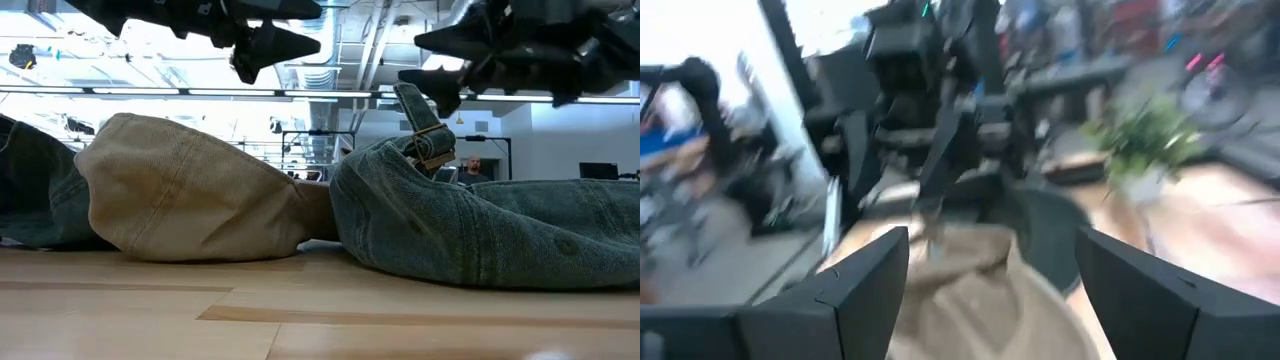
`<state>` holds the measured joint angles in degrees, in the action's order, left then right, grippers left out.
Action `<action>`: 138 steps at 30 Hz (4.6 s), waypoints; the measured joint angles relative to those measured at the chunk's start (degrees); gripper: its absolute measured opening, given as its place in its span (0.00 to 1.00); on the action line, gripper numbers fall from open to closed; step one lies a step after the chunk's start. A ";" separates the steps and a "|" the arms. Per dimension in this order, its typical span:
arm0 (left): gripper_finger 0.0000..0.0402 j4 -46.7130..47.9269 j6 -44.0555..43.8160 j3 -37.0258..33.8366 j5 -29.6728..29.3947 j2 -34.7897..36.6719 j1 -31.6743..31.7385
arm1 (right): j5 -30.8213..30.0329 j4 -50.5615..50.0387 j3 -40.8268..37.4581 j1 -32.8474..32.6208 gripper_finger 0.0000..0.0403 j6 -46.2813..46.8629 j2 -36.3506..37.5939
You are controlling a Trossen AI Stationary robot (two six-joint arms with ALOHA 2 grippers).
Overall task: Pick & Place hat
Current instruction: Put the brown cap into the right transparent bin
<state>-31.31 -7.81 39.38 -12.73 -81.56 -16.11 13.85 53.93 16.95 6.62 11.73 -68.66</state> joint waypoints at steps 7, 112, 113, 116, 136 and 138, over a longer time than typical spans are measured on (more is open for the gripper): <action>0.58 3.54 -0.44 0.00 -0.78 0.00 -0.38 | -6.32 10.20 -2.61 -7.05 0.69 1.74 -6.83; 0.58 22.71 -10.39 -0.02 -5.71 10.40 -2.35 | -18.91 -87.08 49.29 -21.71 0.01 -15.59 -10.98; 0.58 22.69 -10.39 -0.02 -5.71 10.40 -2.35 | -20.47 -88.36 49.29 -21.92 0.01 -14.99 -9.90; 0.58 22.71 -10.39 -0.02 -5.72 10.40 -2.35 | -25.30 -91.12 49.29 -22.32 0.01 -13.76 -6.53; 0.58 22.27 -10.41 -0.02 -7.85 10.27 -2.35 | -78.24 -93.53 49.29 -17.55 0.00 3.55 10.82; 0.58 22.27 -10.41 -0.02 -7.85 10.27 -2.35 | -59.76 -88.66 48.77 -15.06 0.00 1.43 11.60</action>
<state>-9.04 -18.22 39.35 -20.58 -71.29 -18.46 -45.90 -34.73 65.72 -8.44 13.16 -57.06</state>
